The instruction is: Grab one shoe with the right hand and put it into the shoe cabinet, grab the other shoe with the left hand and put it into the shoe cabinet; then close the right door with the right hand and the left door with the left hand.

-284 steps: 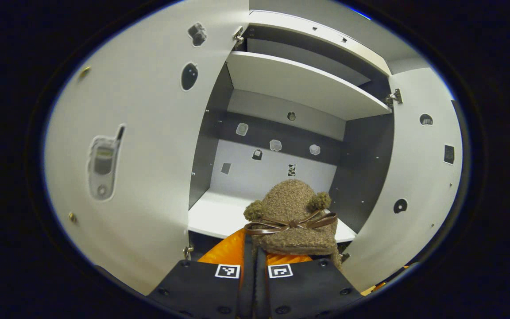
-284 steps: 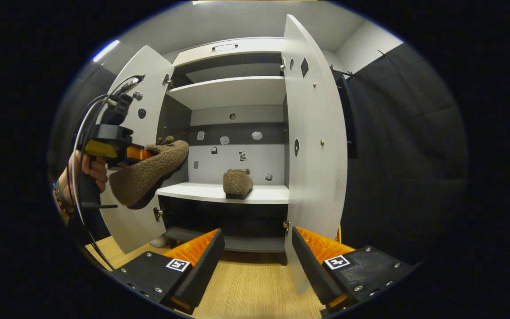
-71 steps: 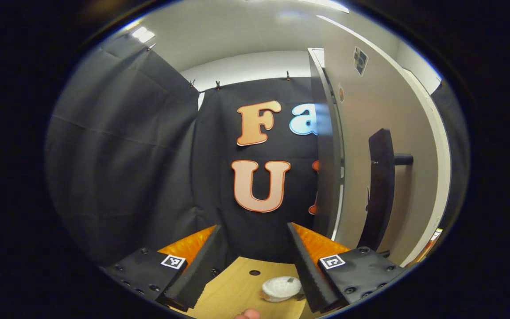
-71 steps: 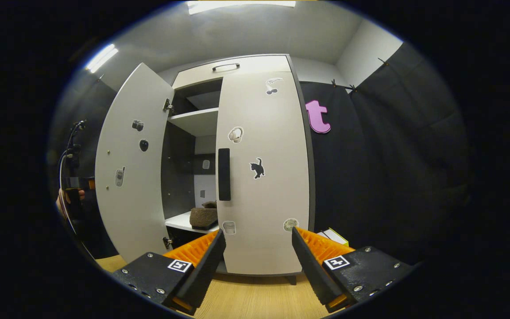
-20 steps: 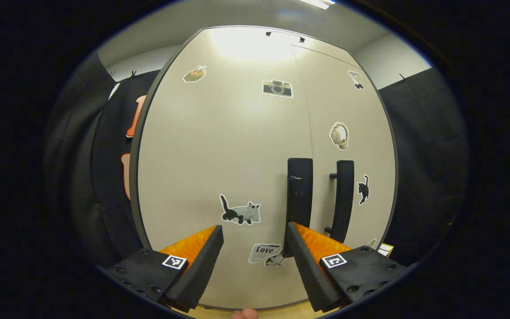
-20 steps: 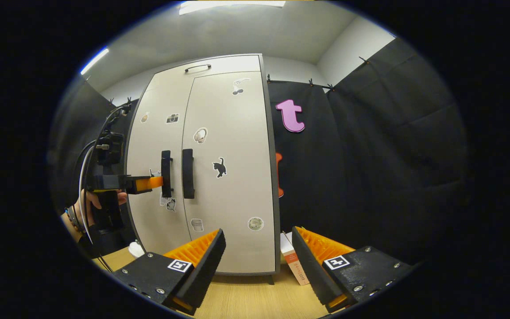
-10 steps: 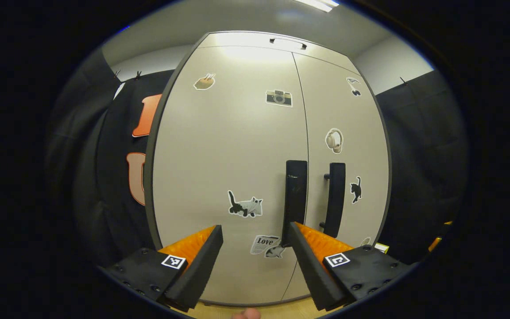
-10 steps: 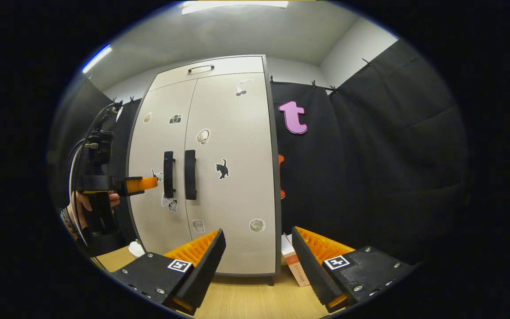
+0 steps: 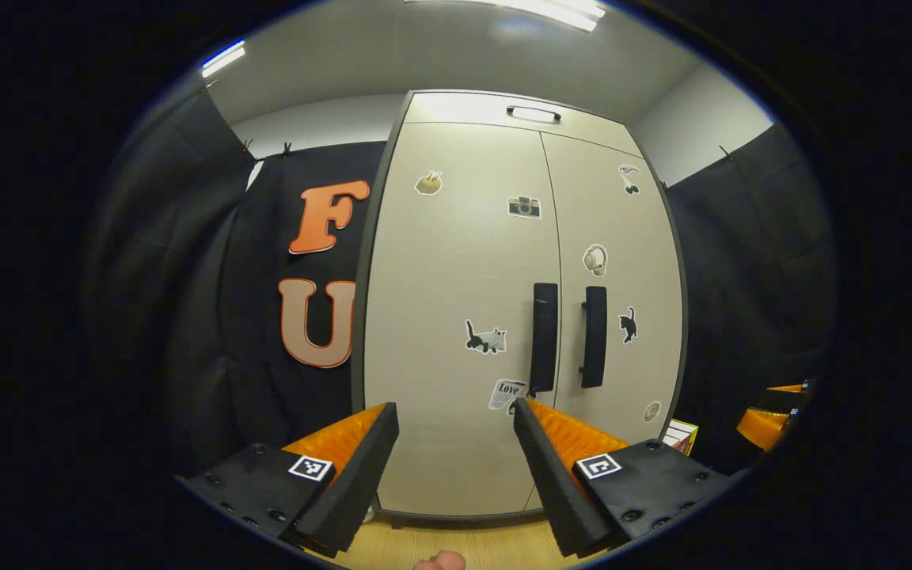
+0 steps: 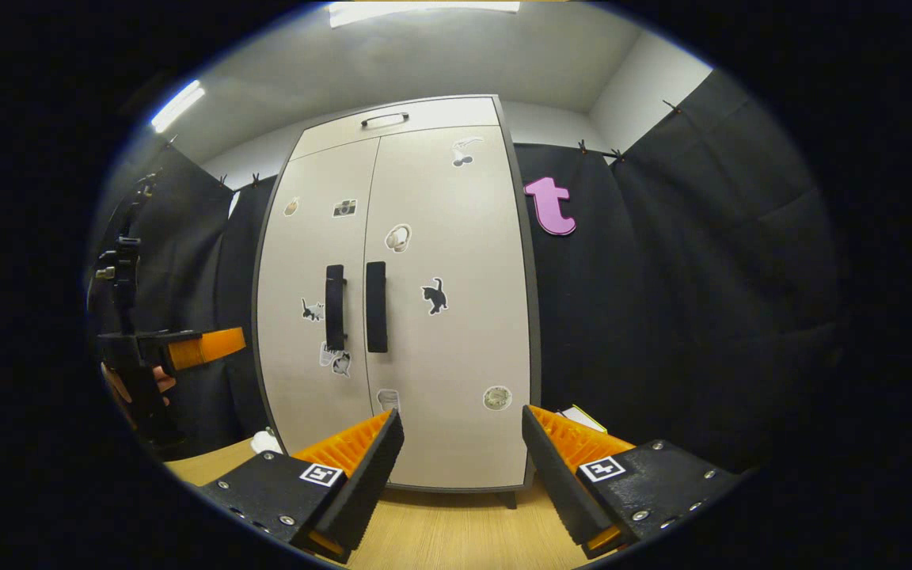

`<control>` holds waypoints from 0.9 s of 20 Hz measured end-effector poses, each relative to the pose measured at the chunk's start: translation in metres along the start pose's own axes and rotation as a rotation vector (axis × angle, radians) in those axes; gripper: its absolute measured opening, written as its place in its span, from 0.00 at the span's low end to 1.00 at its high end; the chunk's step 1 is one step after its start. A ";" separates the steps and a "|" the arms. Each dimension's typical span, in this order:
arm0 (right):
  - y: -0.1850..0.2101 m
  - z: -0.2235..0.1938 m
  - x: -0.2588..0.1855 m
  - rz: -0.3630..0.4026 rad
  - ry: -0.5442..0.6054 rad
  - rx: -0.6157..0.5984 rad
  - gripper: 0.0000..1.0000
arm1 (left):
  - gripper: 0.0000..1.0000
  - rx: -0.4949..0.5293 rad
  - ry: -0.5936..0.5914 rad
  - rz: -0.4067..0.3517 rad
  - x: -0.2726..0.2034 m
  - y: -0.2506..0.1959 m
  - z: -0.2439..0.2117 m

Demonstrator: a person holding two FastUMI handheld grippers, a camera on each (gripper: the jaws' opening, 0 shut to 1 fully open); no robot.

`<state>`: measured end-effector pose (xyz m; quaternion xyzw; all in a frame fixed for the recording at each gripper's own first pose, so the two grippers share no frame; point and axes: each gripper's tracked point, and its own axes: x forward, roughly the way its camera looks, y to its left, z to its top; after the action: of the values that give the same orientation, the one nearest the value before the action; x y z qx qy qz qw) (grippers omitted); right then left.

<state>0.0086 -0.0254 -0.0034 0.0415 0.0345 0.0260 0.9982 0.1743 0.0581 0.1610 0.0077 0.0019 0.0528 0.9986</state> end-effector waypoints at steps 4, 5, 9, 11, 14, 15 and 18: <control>0.011 -0.003 -0.003 0.019 -0.005 -0.017 0.93 | 0.96 0.000 0.023 0.011 -0.029 0.006 -0.016; 0.012 -0.004 -0.004 0.019 -0.006 -0.014 0.93 | 0.96 -0.025 0.027 0.009 -0.035 0.005 -0.019; 0.021 -0.005 -0.004 0.032 -0.007 0.019 0.93 | 0.97 -0.068 0.023 0.056 -0.047 0.014 -0.022; 0.023 -0.003 -0.007 0.032 -0.011 0.014 0.93 | 0.97 -0.066 0.025 0.063 -0.050 0.019 -0.024; 0.026 -0.003 -0.008 0.035 -0.010 0.005 0.93 | 0.96 -0.039 0.032 0.088 -0.052 0.029 -0.026; 0.027 -0.003 -0.009 0.035 -0.011 0.006 0.93 | 0.96 -0.036 0.031 0.089 -0.054 0.031 -0.026; 0.027 -0.001 -0.009 0.027 -0.017 0.016 0.93 | 0.97 -0.042 0.024 0.086 -0.055 0.032 -0.026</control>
<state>-0.0016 0.0007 -0.0020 0.0500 0.0256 0.0388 0.9977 0.1161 0.0848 0.1355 -0.0139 0.0126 0.0956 0.9952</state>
